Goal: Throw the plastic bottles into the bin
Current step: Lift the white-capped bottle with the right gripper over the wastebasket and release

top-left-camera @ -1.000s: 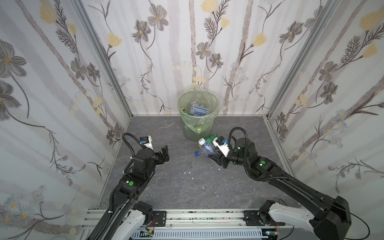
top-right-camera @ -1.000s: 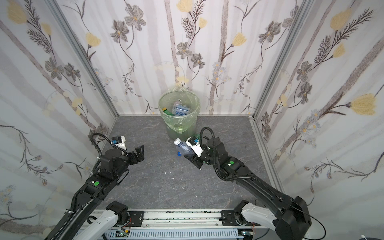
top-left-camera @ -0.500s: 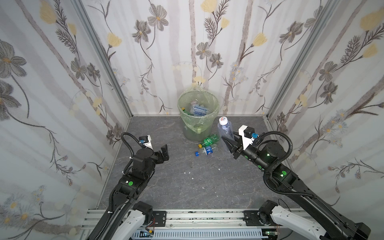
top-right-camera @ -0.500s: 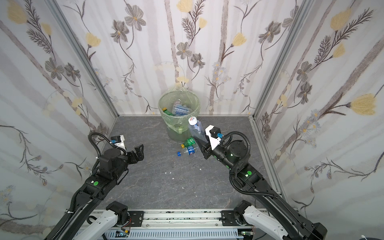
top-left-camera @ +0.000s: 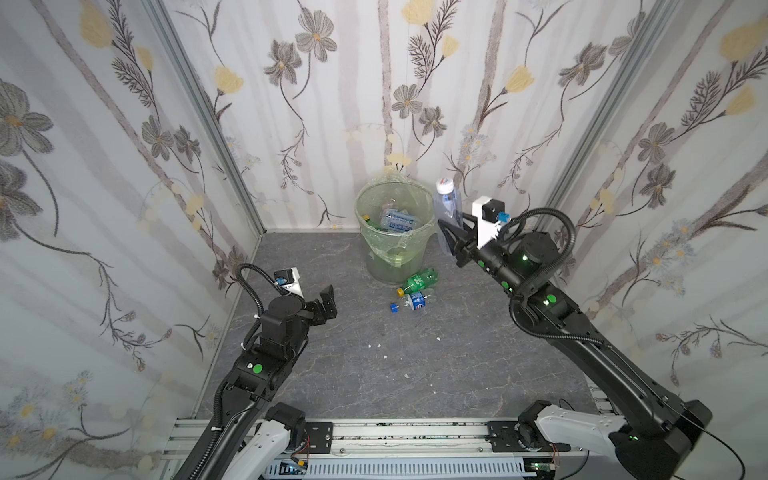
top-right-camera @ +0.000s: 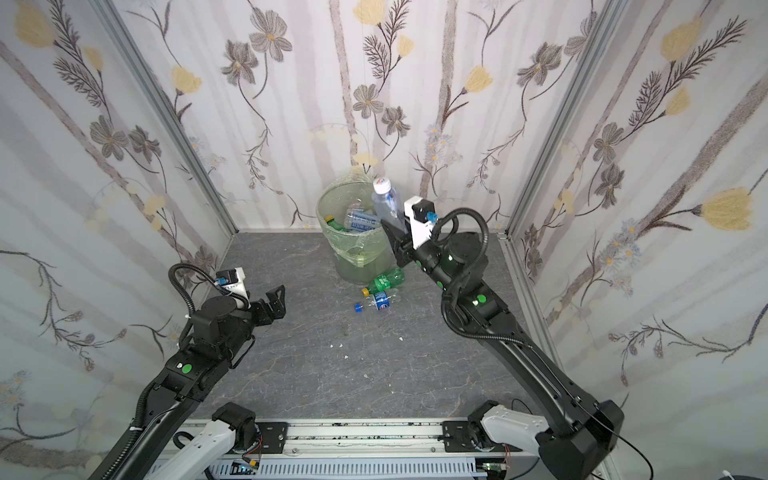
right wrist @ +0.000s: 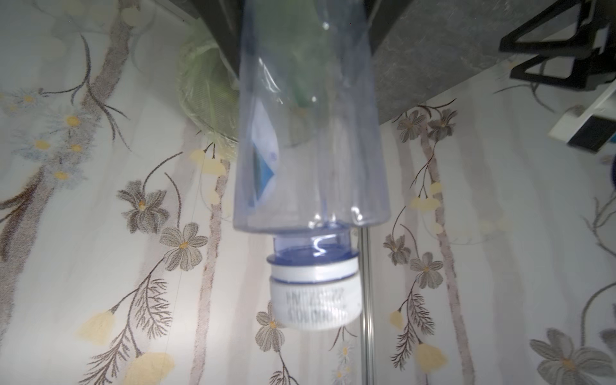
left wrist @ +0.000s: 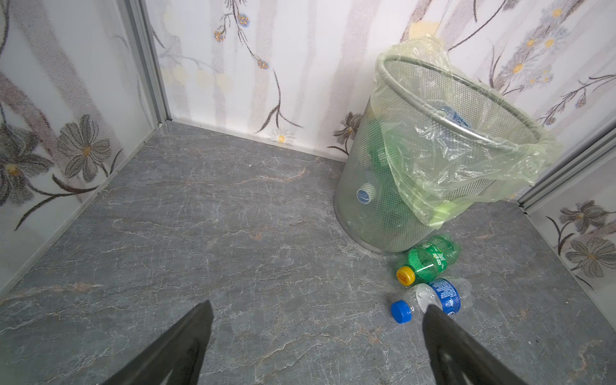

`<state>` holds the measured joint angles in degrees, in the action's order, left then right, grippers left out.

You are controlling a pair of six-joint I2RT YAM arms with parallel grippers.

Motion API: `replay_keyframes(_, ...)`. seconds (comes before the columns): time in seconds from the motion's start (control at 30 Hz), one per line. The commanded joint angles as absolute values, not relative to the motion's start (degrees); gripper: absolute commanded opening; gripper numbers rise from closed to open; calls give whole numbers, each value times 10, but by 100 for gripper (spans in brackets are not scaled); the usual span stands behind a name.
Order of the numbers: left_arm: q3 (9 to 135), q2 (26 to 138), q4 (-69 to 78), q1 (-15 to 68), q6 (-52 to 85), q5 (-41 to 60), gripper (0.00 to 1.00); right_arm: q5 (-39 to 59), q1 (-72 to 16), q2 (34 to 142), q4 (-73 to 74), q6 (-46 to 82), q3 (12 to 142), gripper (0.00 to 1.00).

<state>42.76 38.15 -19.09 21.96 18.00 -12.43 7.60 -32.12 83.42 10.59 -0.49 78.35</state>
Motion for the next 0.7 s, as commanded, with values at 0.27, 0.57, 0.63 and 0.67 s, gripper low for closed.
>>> replay_keyframes(0.27,442,368,-176,220,175,-119,100,130,-281,1106,-116,38,1085,87)
replay_keyframes(0.57,446,402,-175,219,170,-113,100,112,-279,996,-75,18,911,89)
replay_keyframes(0.63,446,405,-174,219,169,-114,100,109,-278,970,-64,17,863,89)
replay_keyframes(0.67,445,406,-174,219,168,-115,100,106,-278,956,-58,18,836,89)
